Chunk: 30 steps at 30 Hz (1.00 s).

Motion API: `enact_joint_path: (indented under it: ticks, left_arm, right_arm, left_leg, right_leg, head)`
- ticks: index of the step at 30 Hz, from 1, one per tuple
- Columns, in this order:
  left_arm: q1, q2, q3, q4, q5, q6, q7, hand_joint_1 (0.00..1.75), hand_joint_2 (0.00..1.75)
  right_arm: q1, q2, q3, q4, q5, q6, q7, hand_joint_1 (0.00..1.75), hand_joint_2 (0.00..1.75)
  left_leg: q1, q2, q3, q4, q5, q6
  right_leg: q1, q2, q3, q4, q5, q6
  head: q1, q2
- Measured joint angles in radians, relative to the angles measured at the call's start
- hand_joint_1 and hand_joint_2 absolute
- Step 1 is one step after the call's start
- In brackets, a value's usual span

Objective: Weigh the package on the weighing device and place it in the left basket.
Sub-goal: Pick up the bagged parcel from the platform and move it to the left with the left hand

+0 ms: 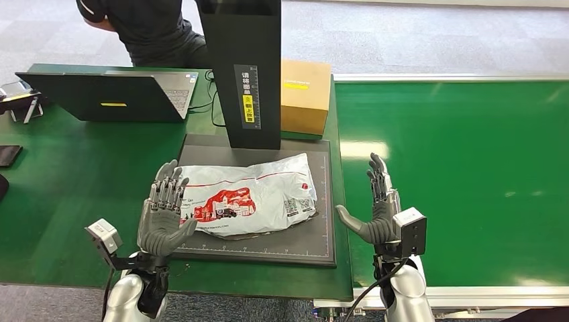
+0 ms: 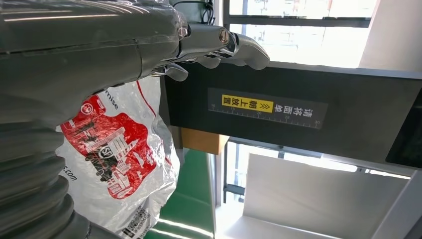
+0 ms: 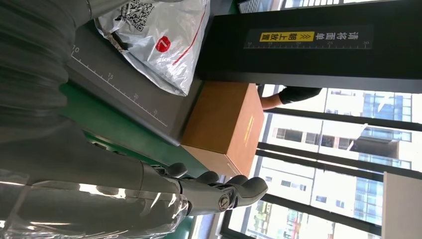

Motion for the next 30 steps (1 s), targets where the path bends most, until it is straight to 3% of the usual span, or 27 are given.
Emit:
enact_joint_path:
  ticks: [30]
  left_arm:
    - [0.000,0.000,0.000,0.000,-0.009,0.011,-0.001,0.00,1.75]
  right_arm:
    - [0.005,0.000,0.000,0.000,-0.002,-0.001,0.000,0.00,1.75]
  left_leg:
    - [0.000,0.000,0.000,0.000,0.000,0.000]
  right_leg:
    - [0.000,0.000,0.000,0.000,0.000,0.000]
  head:
    - [0.000,0.000]
